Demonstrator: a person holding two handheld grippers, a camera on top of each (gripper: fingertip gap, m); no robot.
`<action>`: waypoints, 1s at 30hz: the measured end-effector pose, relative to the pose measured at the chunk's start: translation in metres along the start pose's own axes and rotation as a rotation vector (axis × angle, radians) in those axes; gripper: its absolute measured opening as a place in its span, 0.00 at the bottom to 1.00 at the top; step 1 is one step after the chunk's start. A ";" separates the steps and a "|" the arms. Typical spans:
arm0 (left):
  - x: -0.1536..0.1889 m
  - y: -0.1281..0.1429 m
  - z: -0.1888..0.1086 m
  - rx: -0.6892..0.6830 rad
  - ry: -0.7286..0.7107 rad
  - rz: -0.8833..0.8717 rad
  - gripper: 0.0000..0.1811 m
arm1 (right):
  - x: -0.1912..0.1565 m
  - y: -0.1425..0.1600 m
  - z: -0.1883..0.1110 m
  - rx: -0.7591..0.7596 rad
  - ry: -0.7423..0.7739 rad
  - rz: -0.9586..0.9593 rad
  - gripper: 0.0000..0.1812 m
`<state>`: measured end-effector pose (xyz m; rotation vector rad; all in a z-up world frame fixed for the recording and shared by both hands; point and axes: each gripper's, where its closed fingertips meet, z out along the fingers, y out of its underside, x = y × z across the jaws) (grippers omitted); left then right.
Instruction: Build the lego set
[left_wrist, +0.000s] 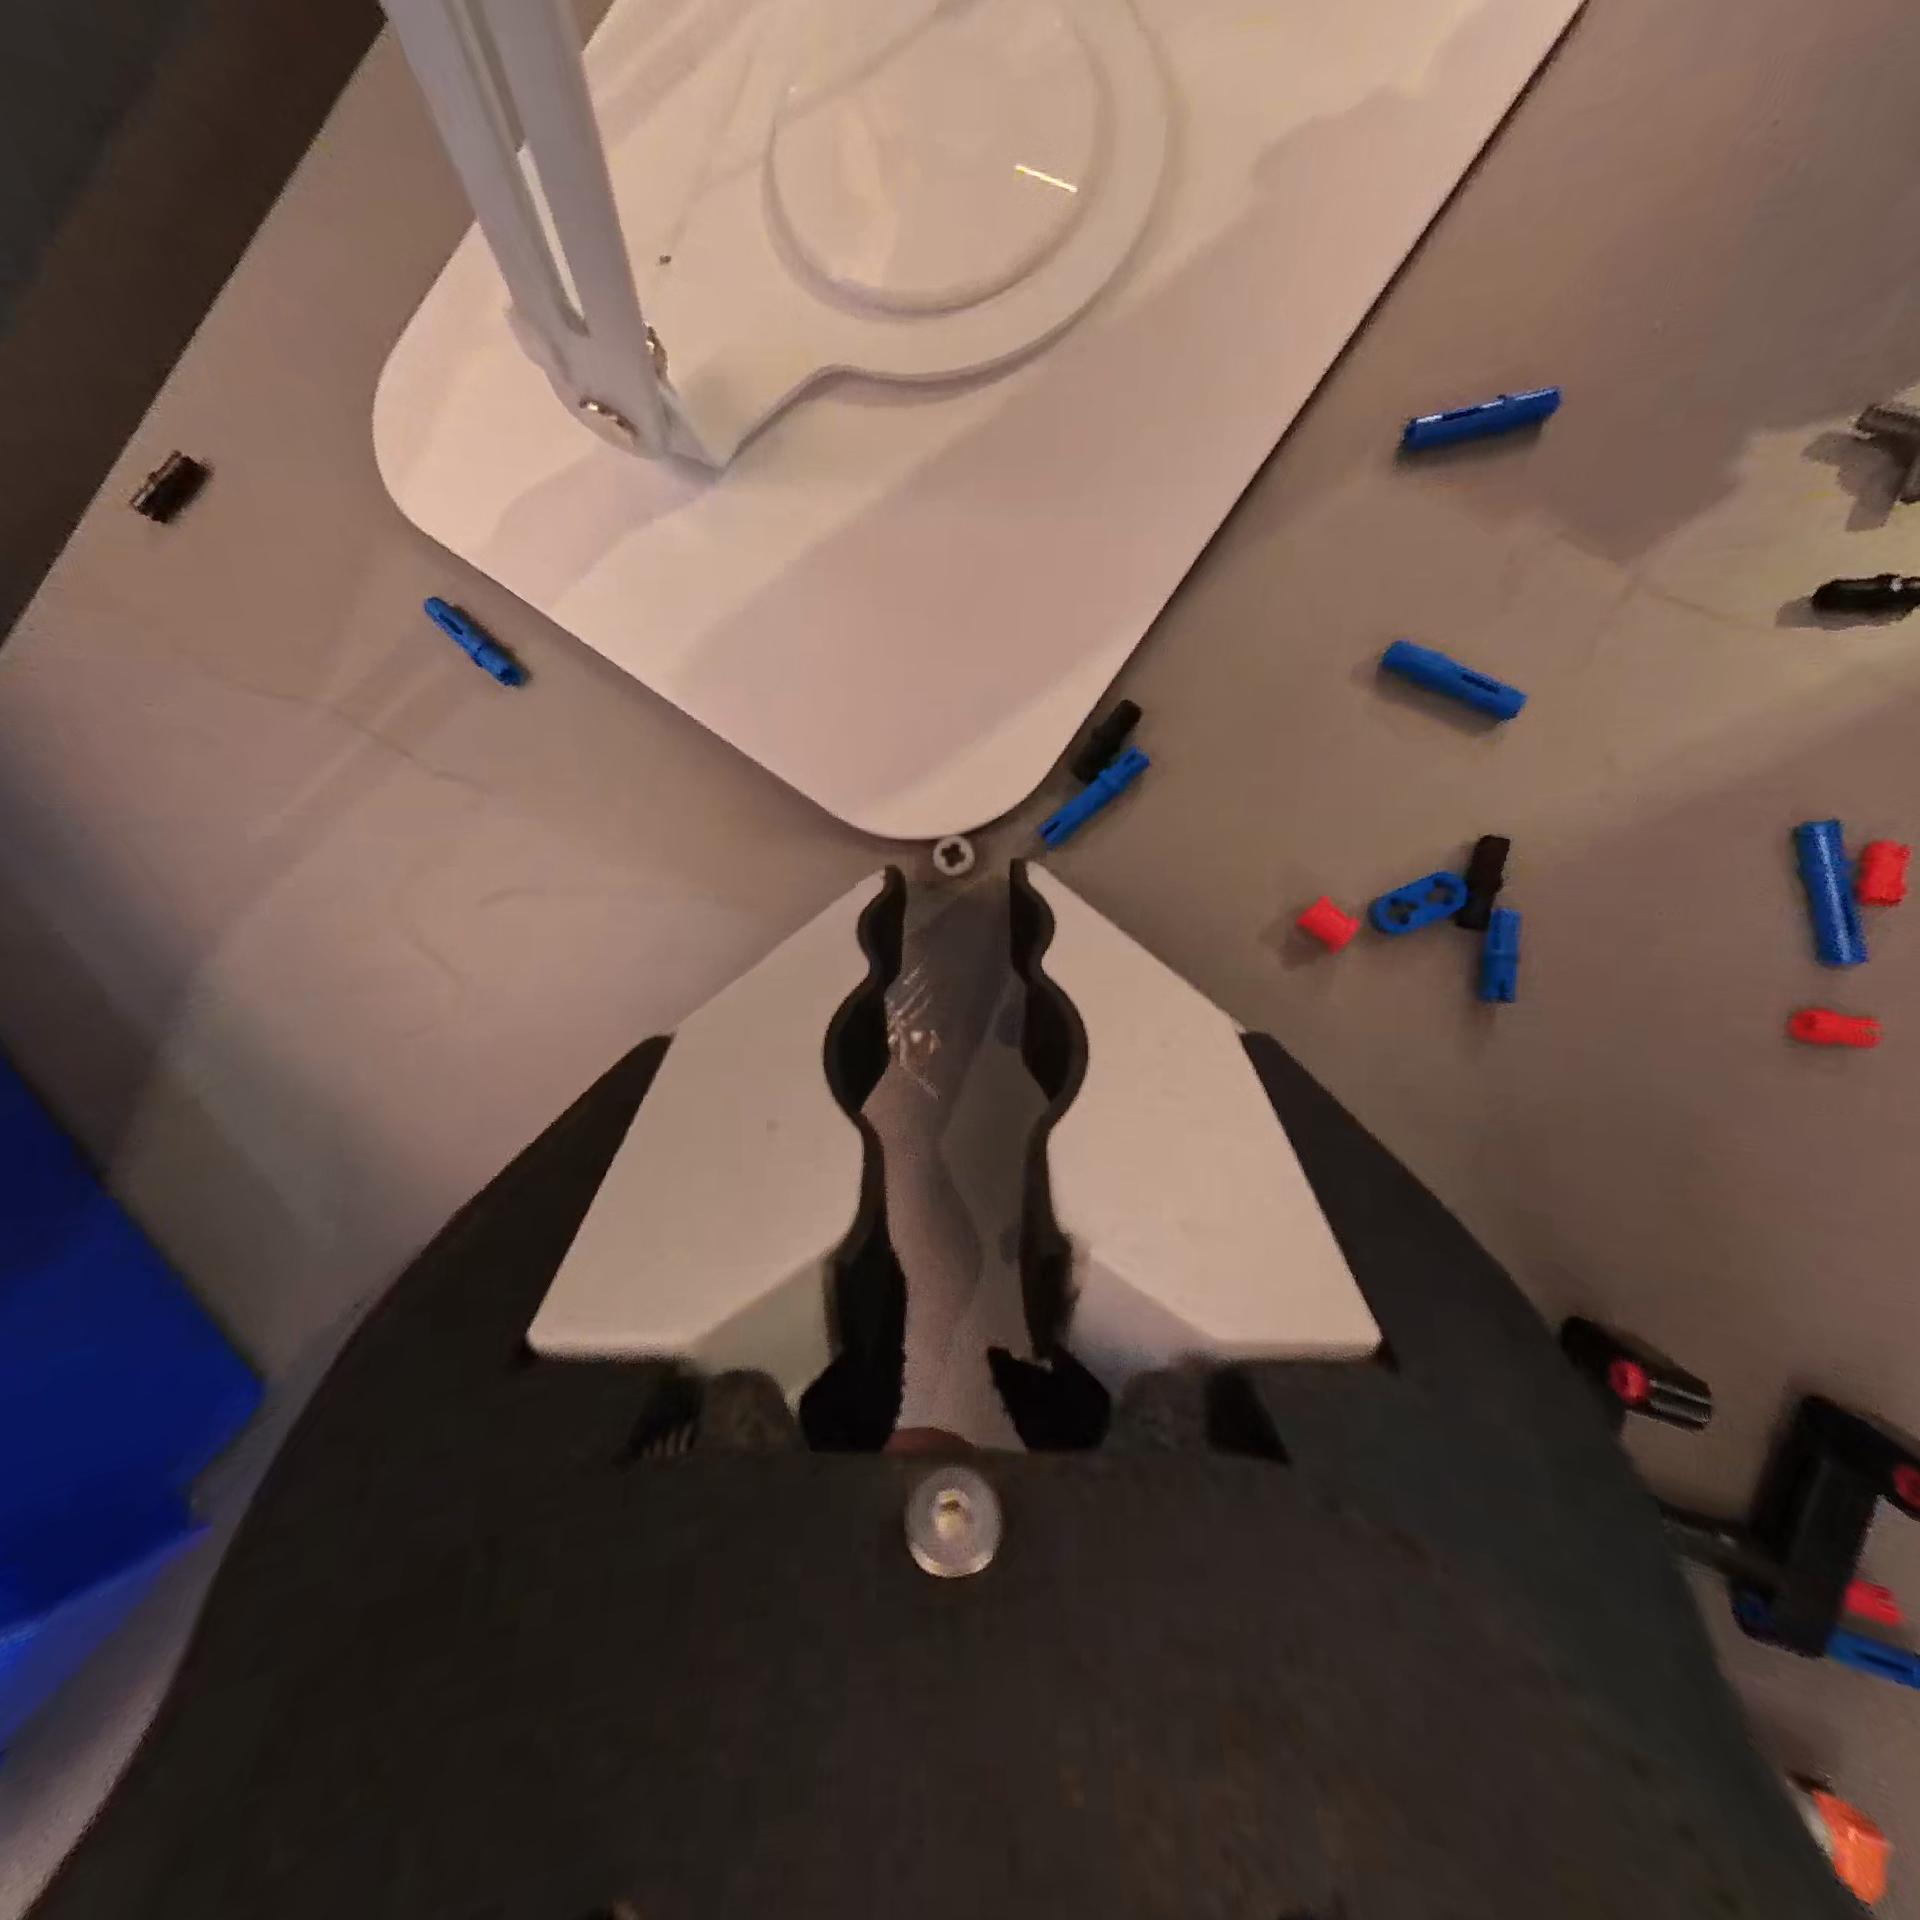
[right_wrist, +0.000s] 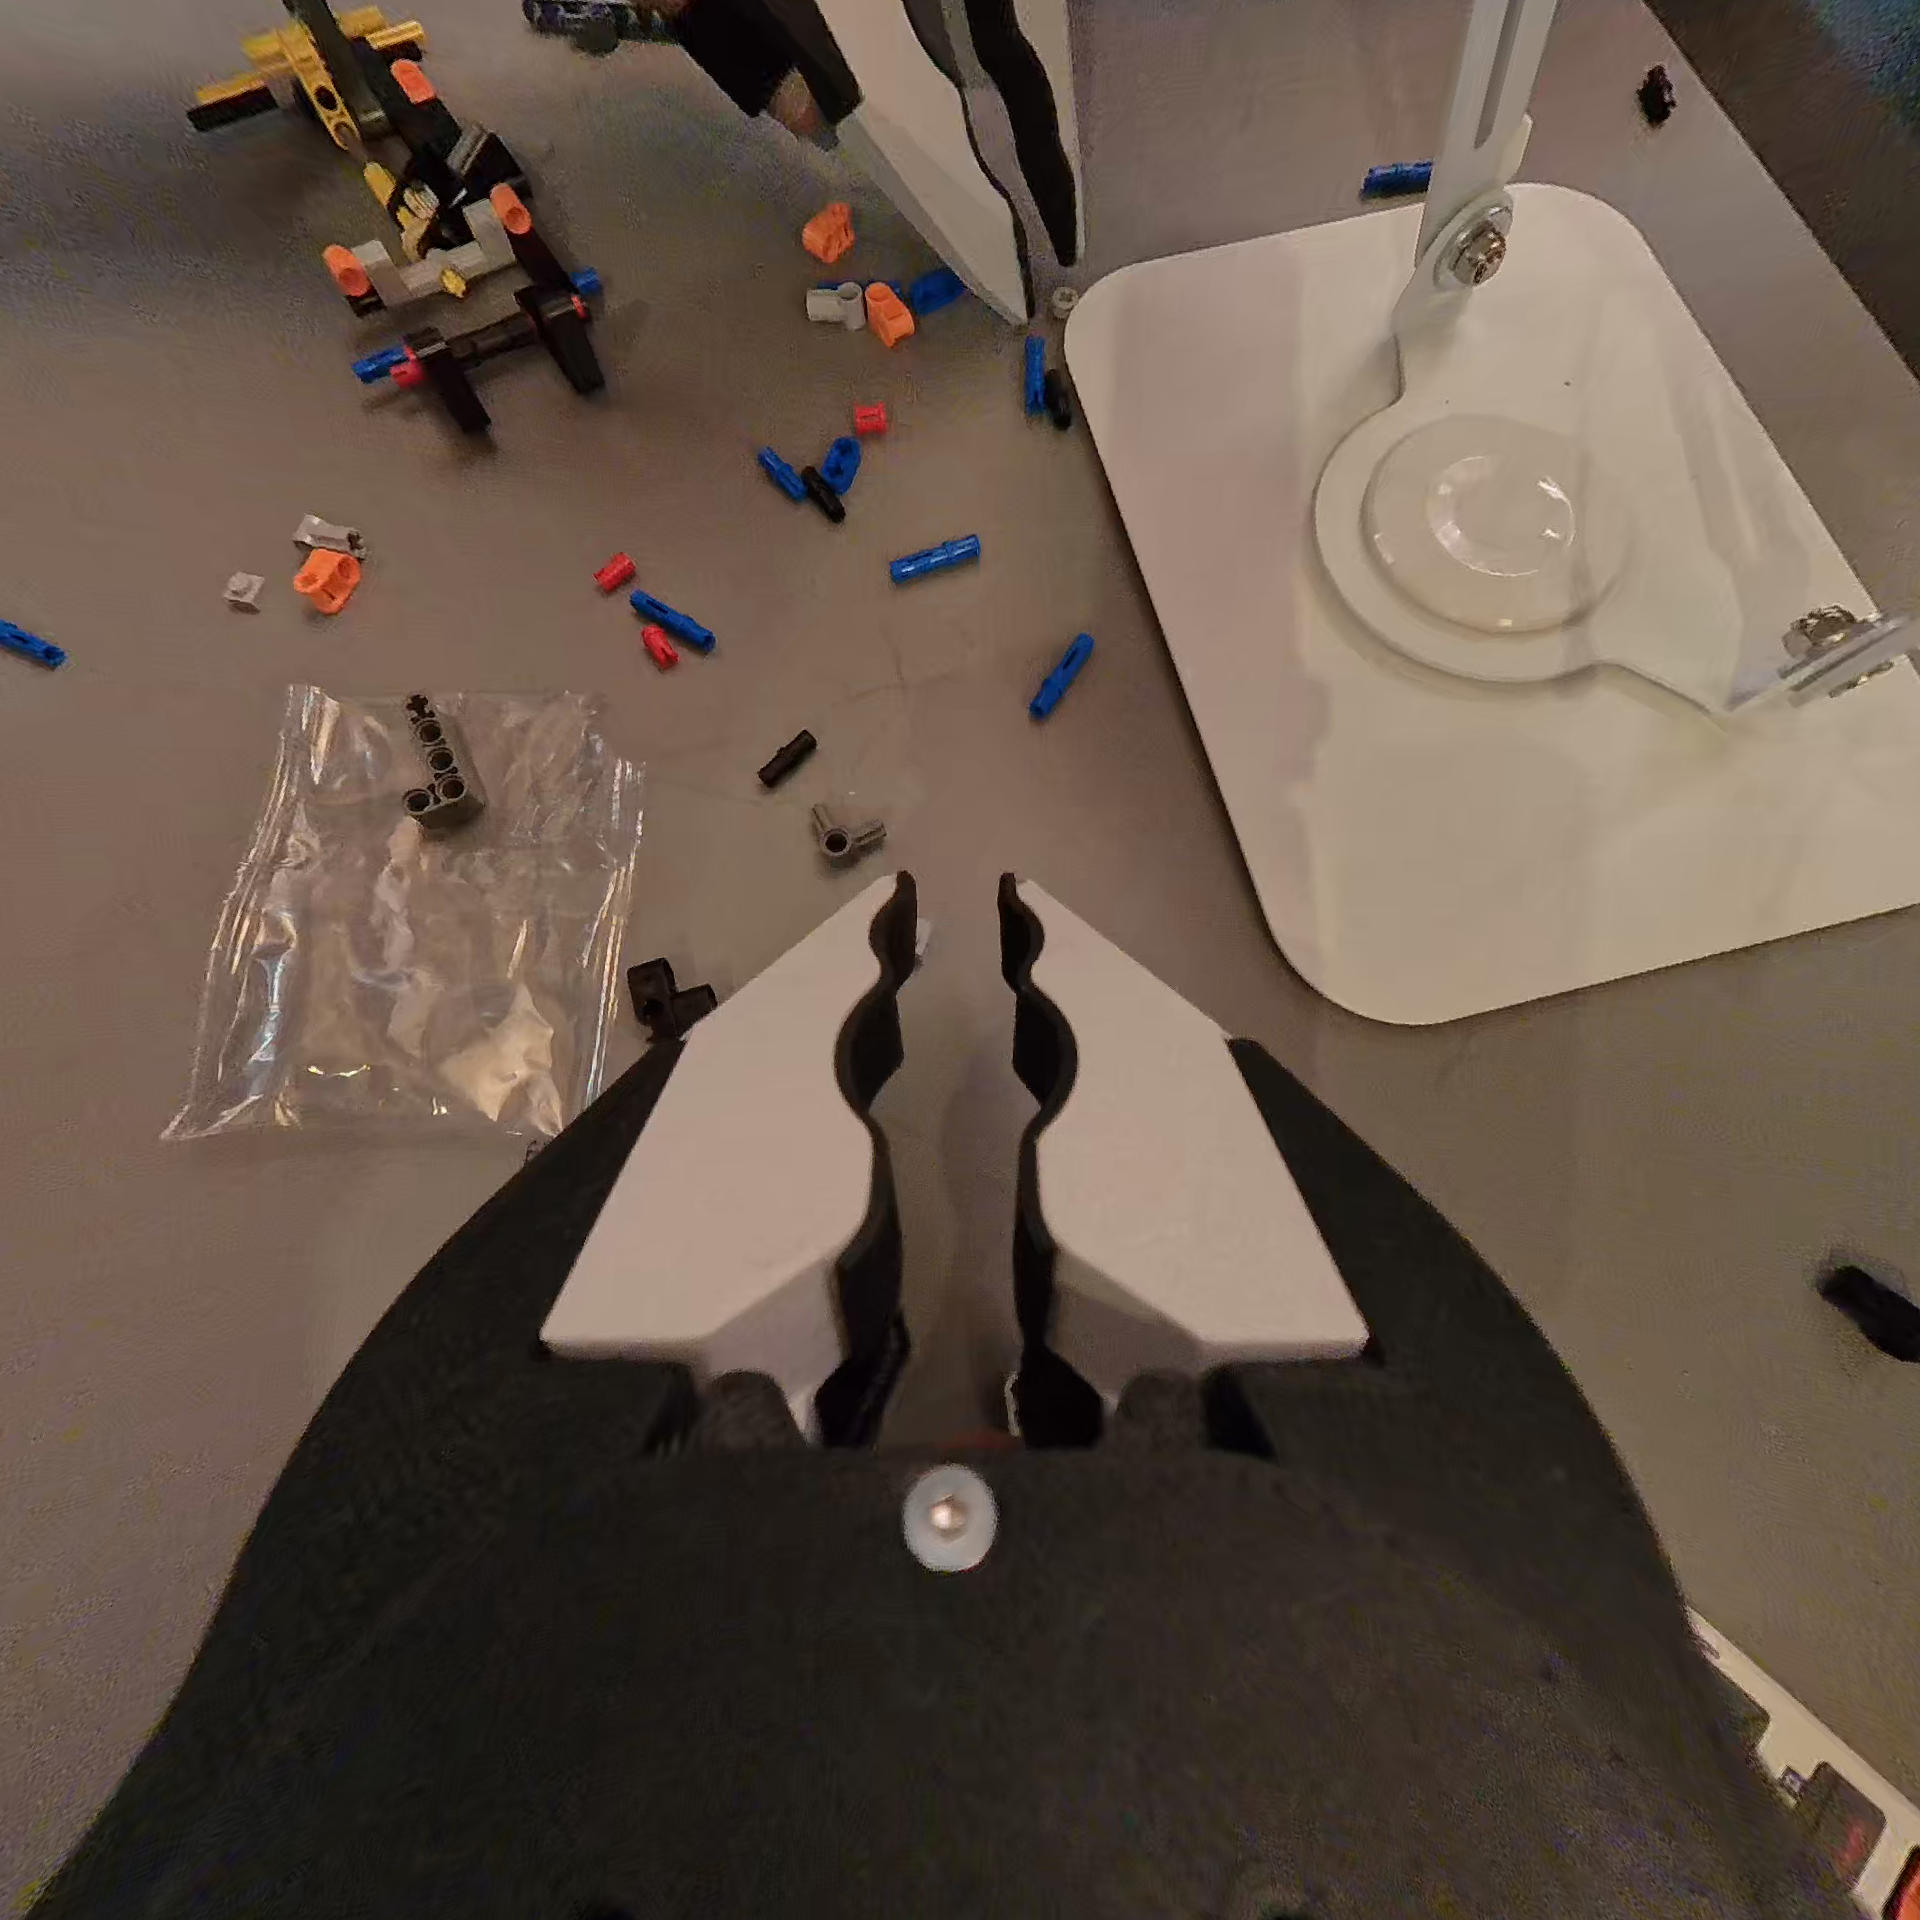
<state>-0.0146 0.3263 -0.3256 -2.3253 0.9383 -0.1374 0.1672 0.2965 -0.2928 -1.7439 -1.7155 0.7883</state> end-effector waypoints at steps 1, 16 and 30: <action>0.000 -0.001 0.001 -0.001 0.003 0.002 0.09 | 0.000 0.000 0.000 0.003 -0.001 -0.002 0.08; 0.042 -0.002 -0.005 -0.012 0.114 0.050 0.02 | -0.003 -0.003 -0.004 0.027 -0.005 -0.009 0.07; 0.067 -0.004 -0.047 0.008 0.118 0.128 0.12 | 0.001 -0.004 -0.014 0.041 0.030 -0.030 0.07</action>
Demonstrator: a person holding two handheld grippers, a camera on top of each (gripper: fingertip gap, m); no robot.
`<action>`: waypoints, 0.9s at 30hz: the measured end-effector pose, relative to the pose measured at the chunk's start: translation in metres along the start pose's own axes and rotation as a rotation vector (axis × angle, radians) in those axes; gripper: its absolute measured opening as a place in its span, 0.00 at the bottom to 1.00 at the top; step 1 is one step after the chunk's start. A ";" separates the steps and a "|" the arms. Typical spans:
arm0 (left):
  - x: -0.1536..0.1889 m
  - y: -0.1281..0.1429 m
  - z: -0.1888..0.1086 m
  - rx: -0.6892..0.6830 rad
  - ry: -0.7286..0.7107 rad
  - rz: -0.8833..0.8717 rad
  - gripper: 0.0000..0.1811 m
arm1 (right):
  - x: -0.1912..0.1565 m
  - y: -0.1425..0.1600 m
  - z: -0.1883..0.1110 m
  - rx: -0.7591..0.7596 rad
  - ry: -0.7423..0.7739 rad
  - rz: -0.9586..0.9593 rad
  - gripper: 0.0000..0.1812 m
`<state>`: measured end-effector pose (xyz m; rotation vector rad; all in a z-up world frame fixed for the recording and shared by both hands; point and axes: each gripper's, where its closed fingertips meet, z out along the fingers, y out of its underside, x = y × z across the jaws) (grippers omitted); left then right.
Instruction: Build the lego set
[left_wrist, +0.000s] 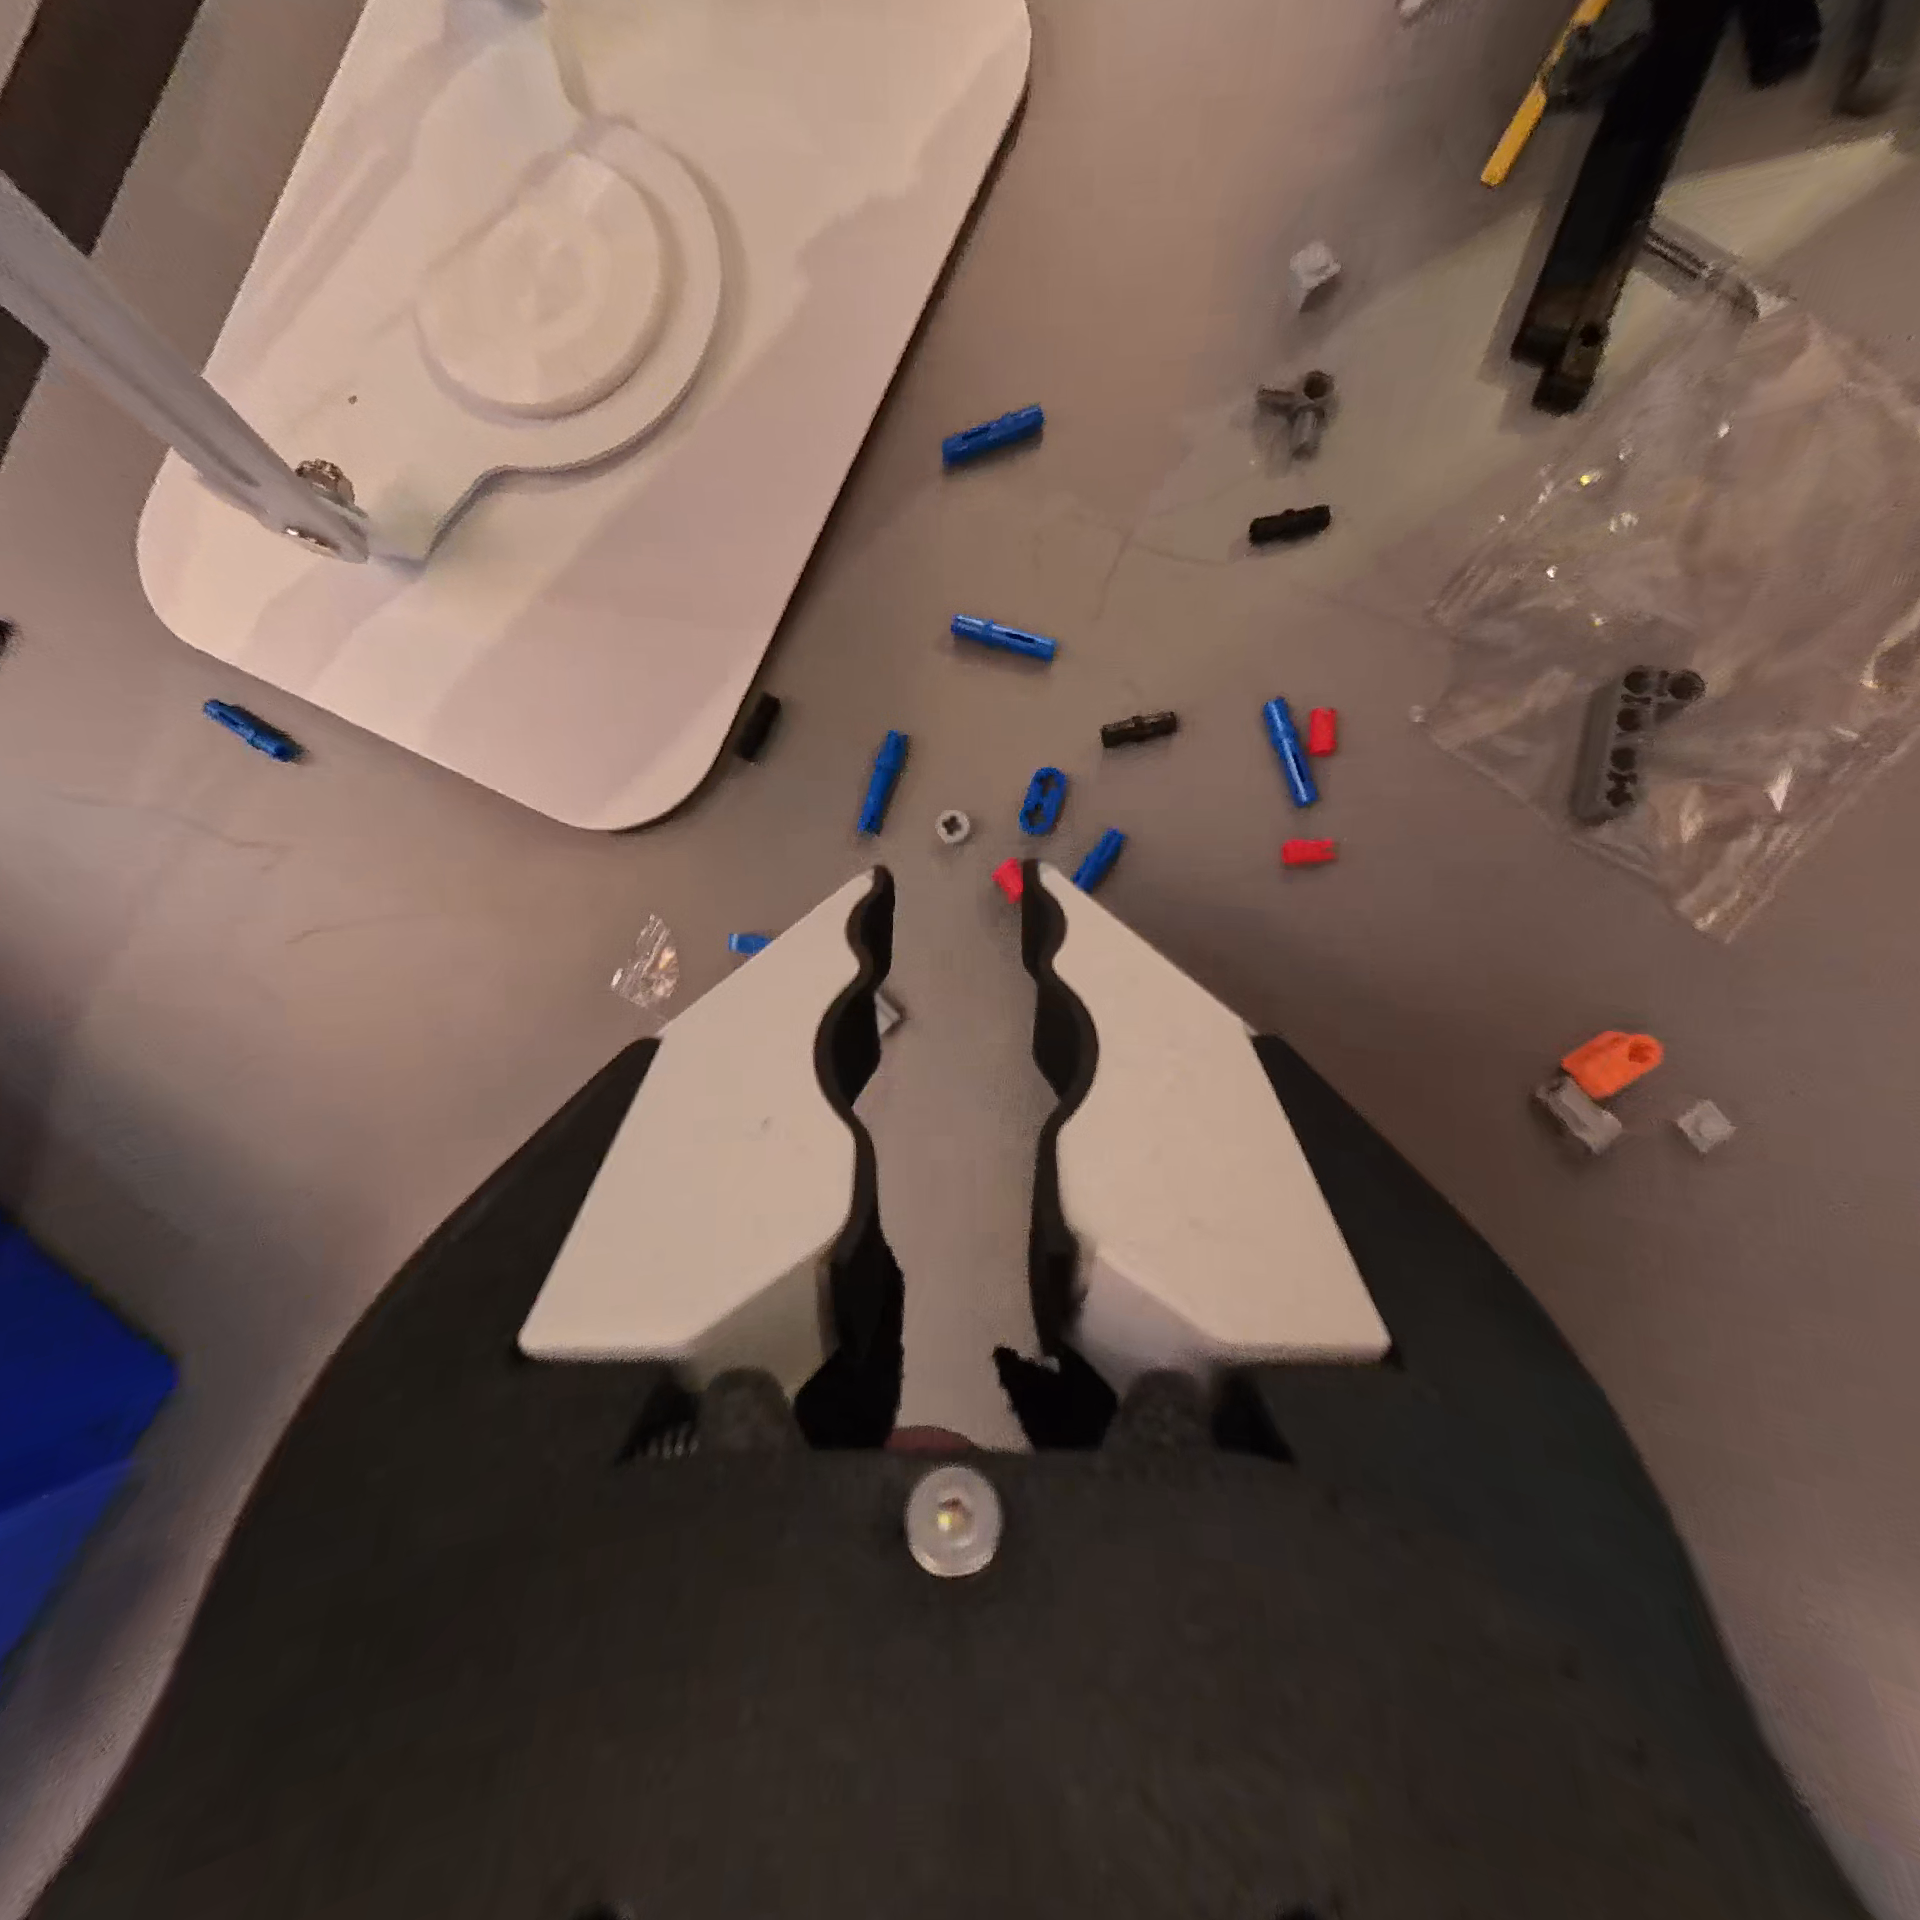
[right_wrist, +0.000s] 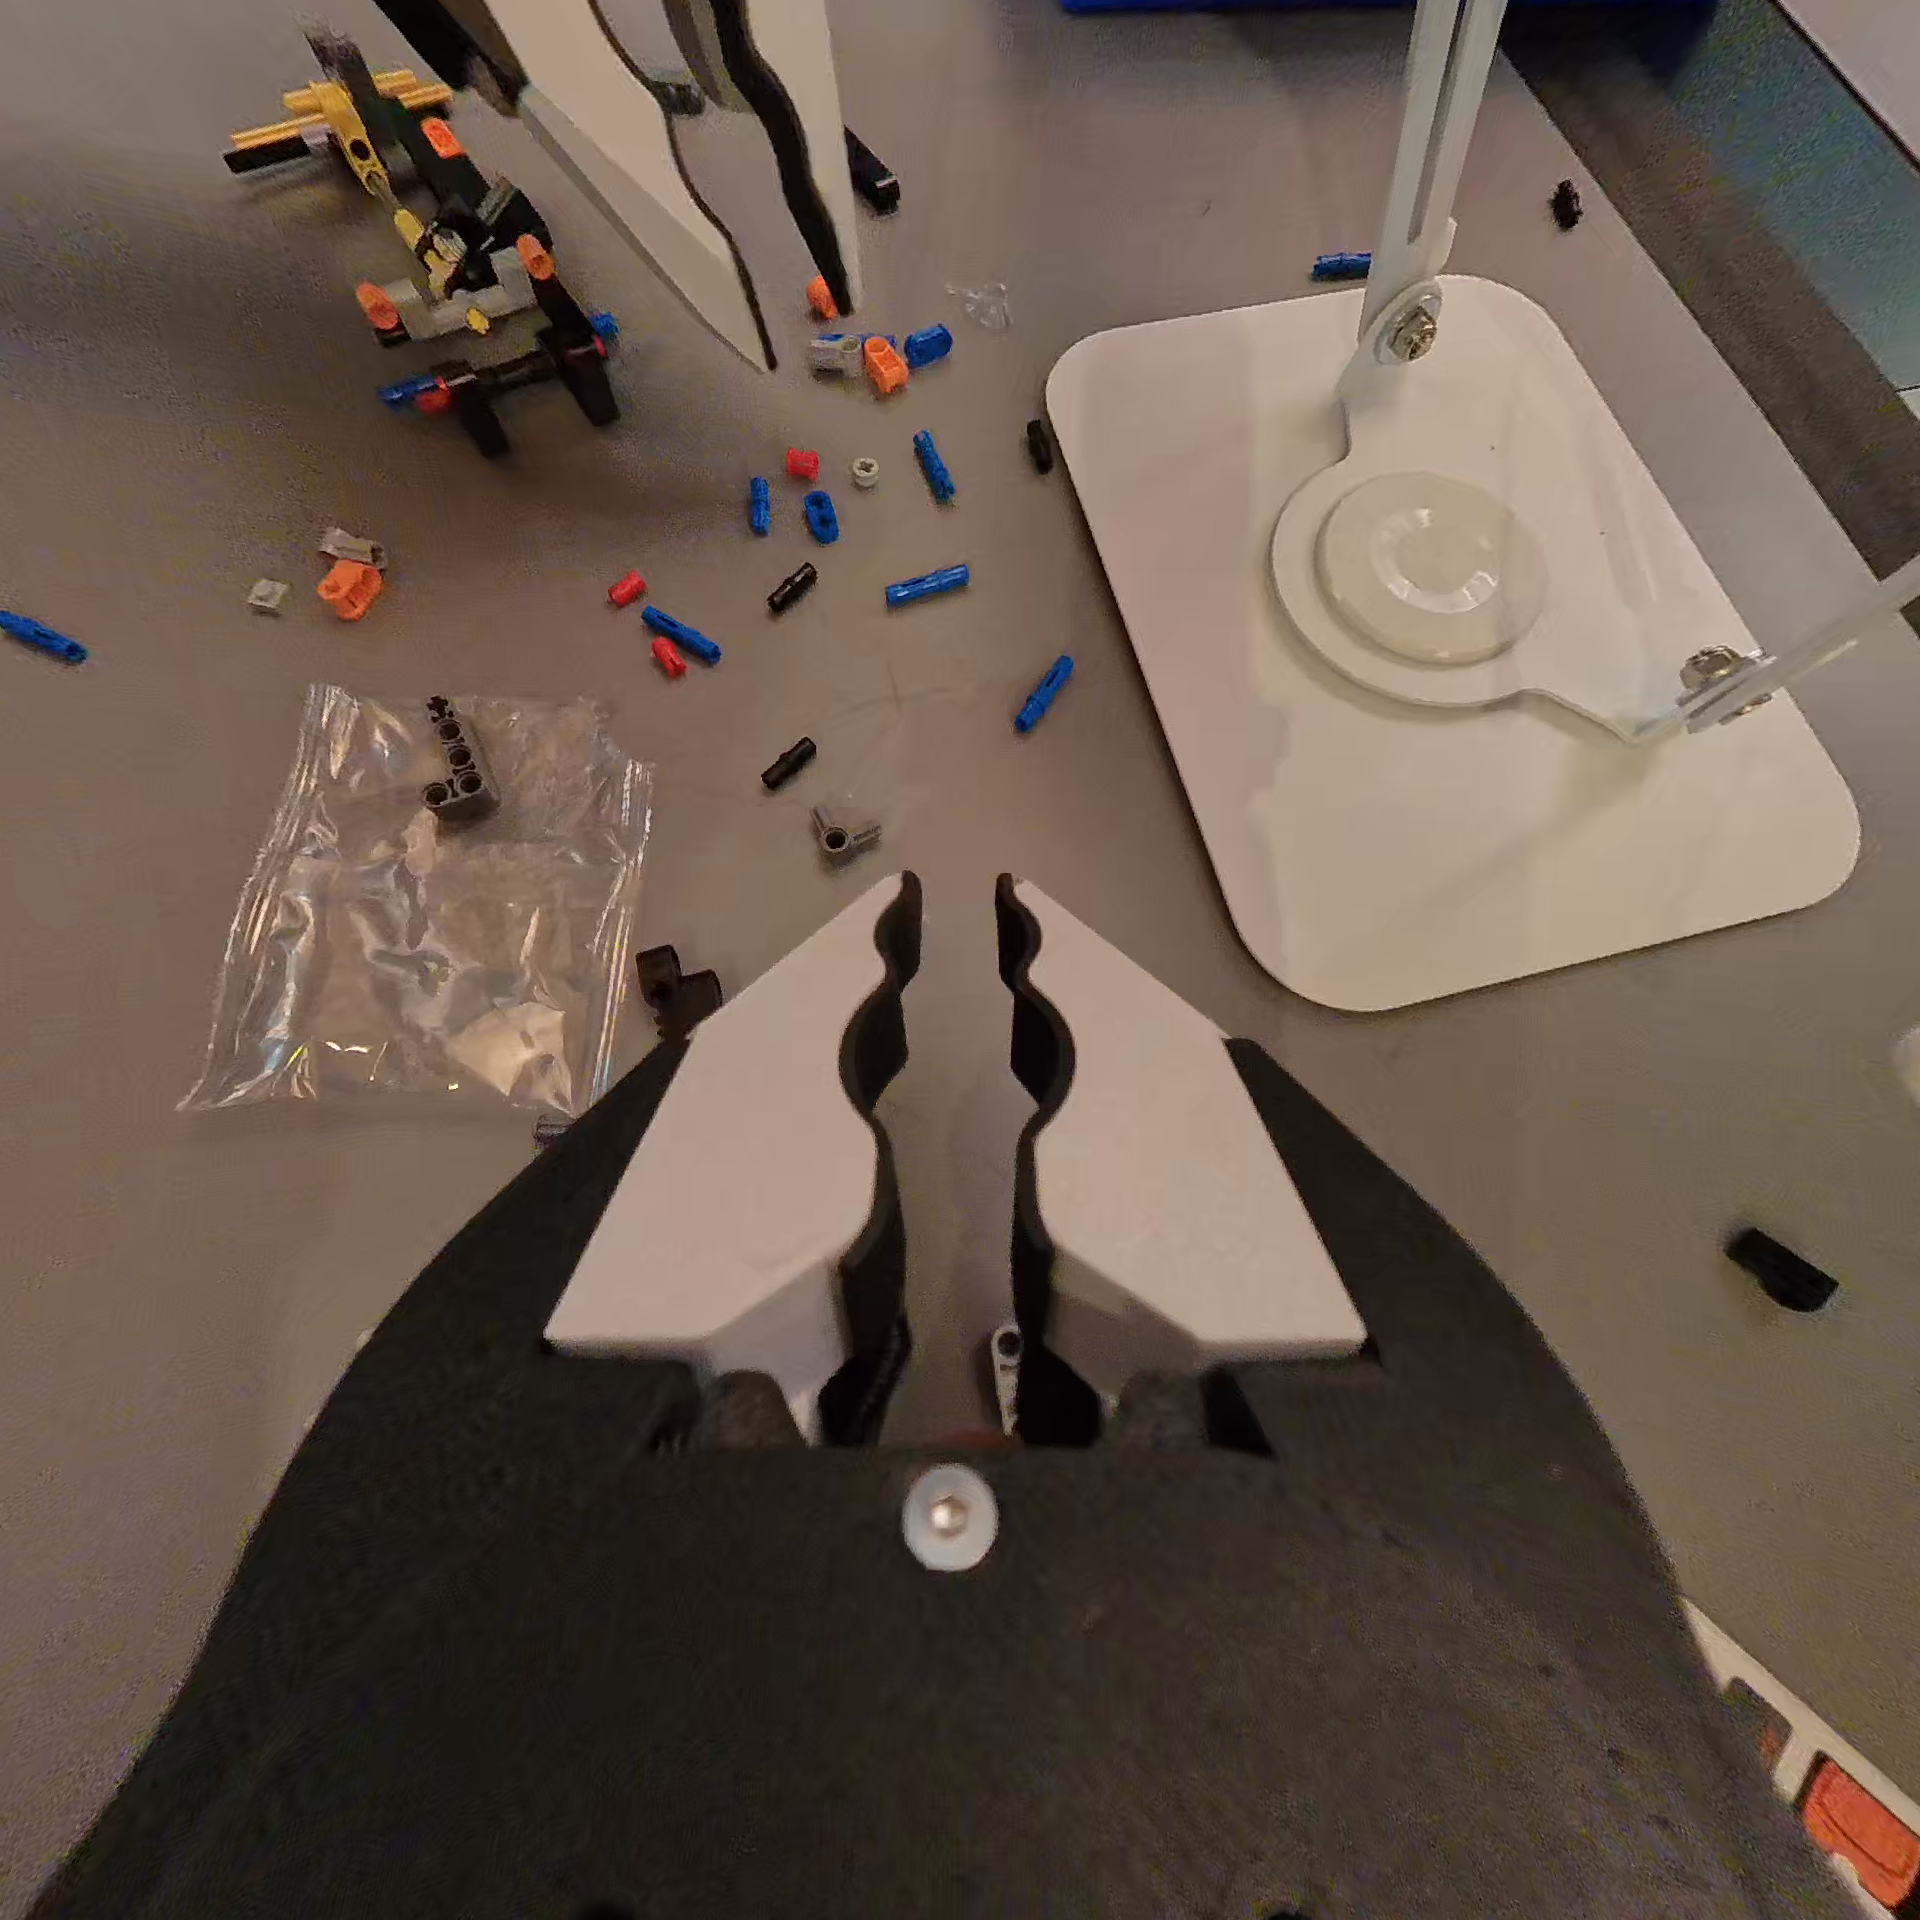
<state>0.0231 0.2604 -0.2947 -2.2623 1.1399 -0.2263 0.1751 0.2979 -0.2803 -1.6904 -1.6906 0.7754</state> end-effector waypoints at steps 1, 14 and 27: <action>0.003 0.001 -0.002 -0.007 0.001 0.013 0.12 | 0.000 0.000 -0.001 -0.001 0.005 -0.005 0.07; 0.035 -0.016 0.027 -0.066 0.015 0.215 0.13 | 0.006 0.007 -0.001 -0.022 0.049 -0.052 0.06; 0.027 -0.014 0.029 -0.080 -0.005 0.201 0.21 | 0.012 0.012 -0.001 -0.041 0.091 -0.084 0.06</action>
